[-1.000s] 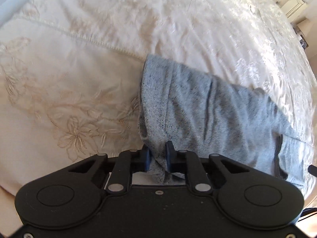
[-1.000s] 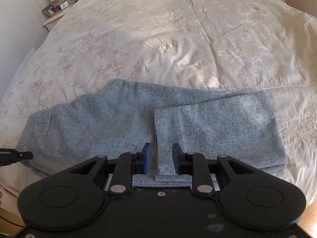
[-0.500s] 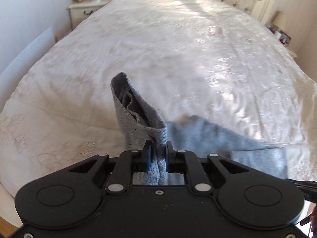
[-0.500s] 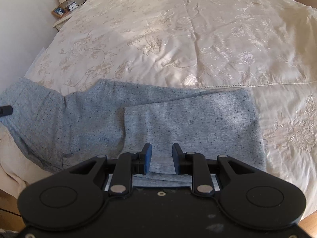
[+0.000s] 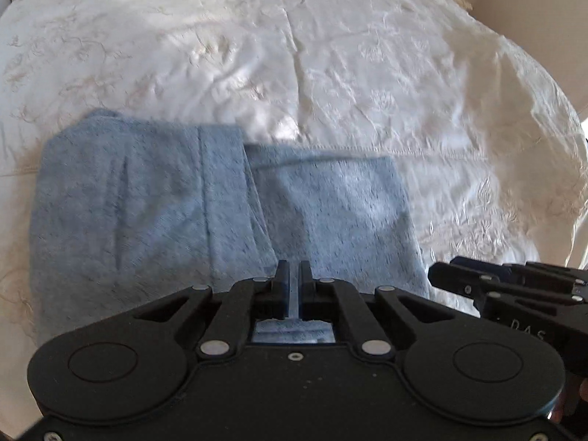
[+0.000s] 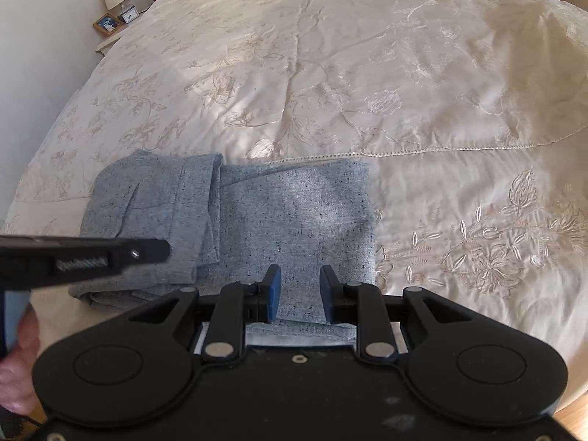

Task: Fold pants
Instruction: 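Grasp the folded edge of the pants with the right gripper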

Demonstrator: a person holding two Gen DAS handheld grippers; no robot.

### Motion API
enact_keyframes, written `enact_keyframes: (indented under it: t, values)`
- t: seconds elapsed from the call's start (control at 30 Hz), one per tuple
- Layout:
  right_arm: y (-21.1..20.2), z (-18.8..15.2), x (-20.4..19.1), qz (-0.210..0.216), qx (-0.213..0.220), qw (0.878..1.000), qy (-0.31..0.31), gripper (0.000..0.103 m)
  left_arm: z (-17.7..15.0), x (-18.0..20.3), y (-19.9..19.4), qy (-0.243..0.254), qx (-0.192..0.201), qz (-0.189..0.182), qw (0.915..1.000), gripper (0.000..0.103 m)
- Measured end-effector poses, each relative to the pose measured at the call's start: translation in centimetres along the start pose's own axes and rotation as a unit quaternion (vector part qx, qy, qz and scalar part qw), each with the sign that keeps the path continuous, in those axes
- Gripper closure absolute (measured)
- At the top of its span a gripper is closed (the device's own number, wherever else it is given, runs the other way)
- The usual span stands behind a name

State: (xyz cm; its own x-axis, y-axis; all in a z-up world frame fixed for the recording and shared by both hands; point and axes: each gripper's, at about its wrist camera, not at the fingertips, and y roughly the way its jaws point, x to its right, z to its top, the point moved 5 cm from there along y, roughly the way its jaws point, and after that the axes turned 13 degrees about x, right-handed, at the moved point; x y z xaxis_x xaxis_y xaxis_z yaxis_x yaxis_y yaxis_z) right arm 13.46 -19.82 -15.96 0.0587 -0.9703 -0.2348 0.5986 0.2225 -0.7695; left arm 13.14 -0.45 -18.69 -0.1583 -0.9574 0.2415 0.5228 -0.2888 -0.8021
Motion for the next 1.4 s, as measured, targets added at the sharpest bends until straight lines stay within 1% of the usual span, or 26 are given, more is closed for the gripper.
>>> enact_keyframes:
  t: [0.03, 0.1, 0.17, 0.23, 0.33, 0.43, 0.47, 0.53, 0.63, 0.7, 0.77, 0.83, 0.9, 0.93, 0.97, 1.0, 1.03, 1.1, 1.17, 1.23, 1.3, 1.4]
  values:
    - [0.1, 0.0, 0.0, 0.005, -0.001, 1.0, 0.0, 0.077, -0.4, 0.2, -0.6, 0.0, 0.001, 0.0, 1.0, 0.095]
    - [0.2, 0.2, -0.1, 0.018, 0.0, 1.0, 0.002, 0.077, -0.5, -0.3, -2.6, -0.002, 0.011, 0.007, 0.9999, 0.086]
    - [0.4, 0.5, -0.7, 0.037, -0.002, 0.999, 0.01, 0.076, 0.0, -1.7, -3.7, -0.005, 0.024, 0.031, 0.9992, 0.085]
    - [1.1, 0.8, -1.5, 0.053, -0.007, 0.998, 0.014, 0.076, 0.6, -4.2, -4.6, -0.009, 0.037, 0.065, 0.9972, 0.085]
    - [2.1, 1.4, -3.4, 0.074, -0.007, 0.997, 0.004, 0.075, 1.6, -8.8, -5.5, -0.029, 0.046, 0.119, 0.9914, 0.085]
    - [3.5, 1.8, -5.3, 0.084, -0.017, 0.996, -0.003, 0.074, 2.0, -13.1, -5.1, -0.058, 0.034, 0.161, 0.9846, 0.085]
    - [4.1, 1.9, -5.9, 0.084, -0.021, 0.996, -0.001, 0.074, 2.1, -14.3, -4.8, -0.066, 0.03, 0.169, 0.983, 0.086]
    - [5.1, 1.9, -6.9, 0.085, -0.027, 0.996, 0.0, 0.073, 2.0, -15.7, -3.7, -0.072, 0.018, 0.173, 0.9822, 0.086]
    - [6.4, 1.7, -8.2, 0.085, -0.035, 0.996, -0.001, 0.072, 1.5, -16.0, -1.0, -0.05, -0.012, 0.16, 0.9857, 0.086]
    - [7.3, 1.5, -8.7, 0.08, -0.043, 0.996, -0.001, 0.071, 1.0, -15.6, 1.0, -0.016, -0.036, 0.162, 0.986, 0.088]
    - [8.2, 1.4, -9.2, 0.073, -0.051, 0.996, 0.001, 0.07, 0.4, -15.0, 2.7, 0.03, -0.056, 0.163, 0.9847, 0.091]
    - [9.2, 1.2, -9.4, 0.067, -0.057, 0.996, 0.002, 0.069, 0.0, -14.3, 3.6, 0.072, -0.065, 0.166, 0.9814, 0.092]
    - [10.1, 1.1, -9.5, 0.06, -0.063, 0.996, 0.002, 0.068, -0.1, -14.0, 3.6, 0.088, -0.065, 0.159, 0.9811, 0.094]
    - [10.5, 1.1, -9.5, 0.057, -0.065, 0.996, 0.003, 0.068, -0.1, -14.1, 3.2, 0.085, -0.064, 0.153, 0.9825, 0.094]
    - [10.8, 1.1, -9.5, 0.054, -0.067, 0.996, 0.005, 0.068, 0.0, -14.3, 2.7, 0.078, -0.06, 0.145, 0.9844, 0.091]
    - [11.2, 1.0, -9.3, 0.052, -0.07, 0.996, 0.009, 0.067, 0.2, -14.6, 2.1, 0.067, -0.056, 0.14, 0.9864, 0.085]
    - [11.5, 1.0, -9.1, 0.05, -0.072, 0.996, 0.013, 0.067, 0.4, -15.2, 1.4, 0.052, -0.05, 0.135, 0.9883, 0.082]
    - [12.4, 0.9, -9.0, 0.05, -0.079, 0.995, 0.02, 0.066, 0.7, -16.4, 0.0, 0.018, -0.035, 0.13, 0.9907, 0.081]
    - [13.1, 0.8, -8.8, 0.055, -0.085, 0.994, 0.029, 0.066, 1.1, -17.8, -1.4, -0.011, -0.021, 0.14, 0.9898, 0.081]
    - [13.6, 0.8, -8.6, 0.06, -0.086, 0.994, 0.038, 0.065, 1.0, -19.0, -2.6, -0.028, -0.013, 0.152, 0.9879, 0.081]
    - [14.2, 0.8, -8.4, 0.068, -0.09, 0.992, 0.049, 0.065, 1.0, -20.0, -3.6, -0.039, -0.008, 0.161, 0.9862, 0.082]
    - [14.8, 0.9, -8.2, 0.081, -0.098, 0.989, 0.071, 0.062, 0.9, -20.9, -4.8, -0.045, 0.001, 0.159, 0.9862, 0.082]
